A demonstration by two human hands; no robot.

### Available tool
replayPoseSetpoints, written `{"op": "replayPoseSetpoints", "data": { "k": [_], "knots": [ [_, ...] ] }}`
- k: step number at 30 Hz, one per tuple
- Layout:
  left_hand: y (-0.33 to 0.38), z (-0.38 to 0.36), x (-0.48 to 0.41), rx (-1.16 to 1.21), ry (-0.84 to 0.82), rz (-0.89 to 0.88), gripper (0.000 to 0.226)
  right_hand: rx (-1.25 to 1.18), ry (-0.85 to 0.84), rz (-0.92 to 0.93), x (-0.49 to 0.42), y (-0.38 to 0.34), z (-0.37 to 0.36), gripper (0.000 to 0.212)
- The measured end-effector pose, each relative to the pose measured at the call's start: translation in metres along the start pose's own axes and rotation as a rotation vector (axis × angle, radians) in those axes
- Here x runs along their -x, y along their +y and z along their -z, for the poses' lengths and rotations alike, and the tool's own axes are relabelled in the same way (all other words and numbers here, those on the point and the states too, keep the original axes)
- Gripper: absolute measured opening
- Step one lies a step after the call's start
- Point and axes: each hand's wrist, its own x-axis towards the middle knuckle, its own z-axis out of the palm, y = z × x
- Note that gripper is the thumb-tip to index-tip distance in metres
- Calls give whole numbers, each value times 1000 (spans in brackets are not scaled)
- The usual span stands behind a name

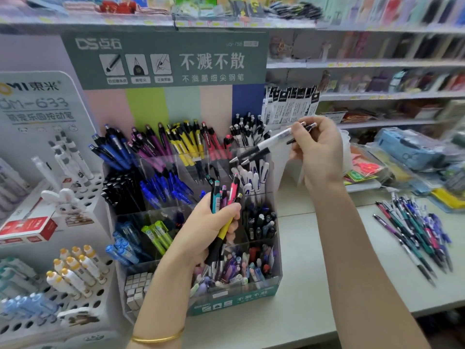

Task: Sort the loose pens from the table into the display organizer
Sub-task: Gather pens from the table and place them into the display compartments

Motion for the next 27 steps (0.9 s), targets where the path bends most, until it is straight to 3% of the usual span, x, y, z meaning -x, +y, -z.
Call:
{"op": "replayPoseSetpoints", "data": {
  "k": [5,10,17,23,27],
  "knots": [
    [14,-16,-18,69,55,-62,23,309,143,430,-17,-2,-23,9],
    [20,-19,-27,85,50,-141,20,480,126,606,-24,6,-39,9],
    [17,-15,-28,207,-54,-140,11,731,-76,556,-38,-2,-61,11],
    [13,-12,-27,334,-112,-181,21,912,-81,379,-58,-4,-72,18],
    [11,-11,-26,320,-90,-196,18,923,-77,386,-56,-1,-71,16]
  ]
}}
